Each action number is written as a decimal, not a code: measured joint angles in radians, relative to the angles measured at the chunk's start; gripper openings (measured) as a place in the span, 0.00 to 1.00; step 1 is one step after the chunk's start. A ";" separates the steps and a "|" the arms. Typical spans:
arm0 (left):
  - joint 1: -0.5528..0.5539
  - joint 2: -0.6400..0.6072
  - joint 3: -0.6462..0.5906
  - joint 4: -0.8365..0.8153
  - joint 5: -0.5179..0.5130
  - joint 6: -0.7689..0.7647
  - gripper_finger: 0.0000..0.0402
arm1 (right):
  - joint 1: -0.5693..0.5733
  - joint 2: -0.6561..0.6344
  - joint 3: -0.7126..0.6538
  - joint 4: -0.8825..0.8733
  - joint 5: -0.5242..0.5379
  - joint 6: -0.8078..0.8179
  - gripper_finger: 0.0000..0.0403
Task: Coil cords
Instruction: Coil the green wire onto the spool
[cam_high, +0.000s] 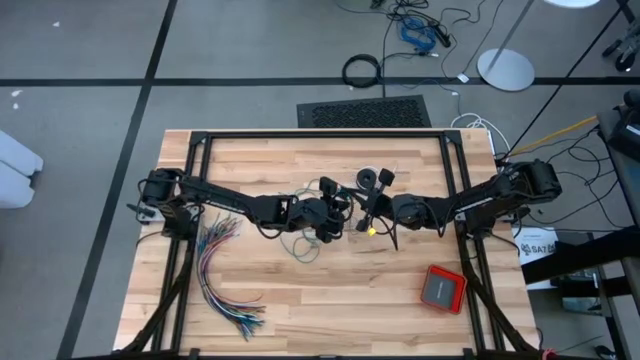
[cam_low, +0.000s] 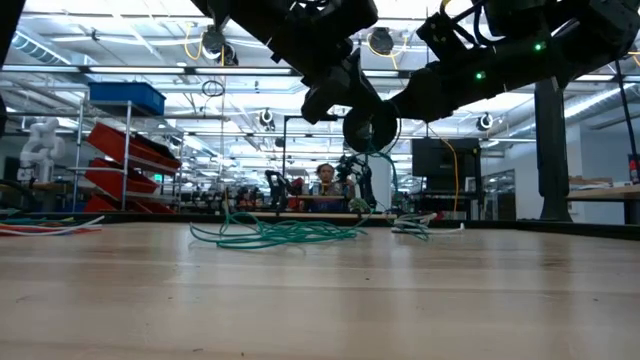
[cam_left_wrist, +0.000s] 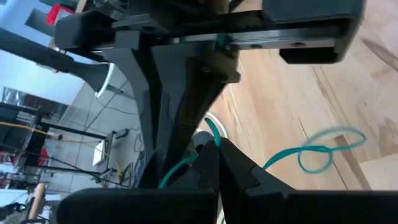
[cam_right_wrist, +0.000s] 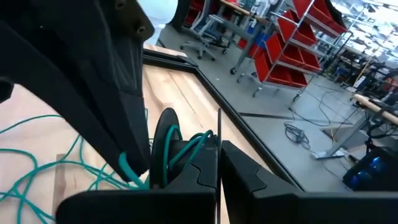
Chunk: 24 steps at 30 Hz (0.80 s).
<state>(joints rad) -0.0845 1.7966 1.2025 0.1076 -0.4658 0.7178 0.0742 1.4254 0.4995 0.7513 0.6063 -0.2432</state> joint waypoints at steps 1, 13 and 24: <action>0.001 0.000 0.001 -0.001 -0.006 -0.003 0.00 | 0.000 0.000 0.000 0.000 -0.004 0.001 0.00; -0.005 -0.001 0.008 -0.089 -0.092 -0.011 0.00 | 0.030 0.000 0.000 -0.082 0.025 0.024 0.00; 0.004 -0.039 0.007 -0.179 -0.149 -0.032 0.00 | 0.068 -0.051 -0.001 -0.114 0.052 0.019 0.00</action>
<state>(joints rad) -0.0803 1.7575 1.2091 -0.0715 -0.6151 0.6861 0.1421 1.3742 0.4988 0.6373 0.6579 -0.2241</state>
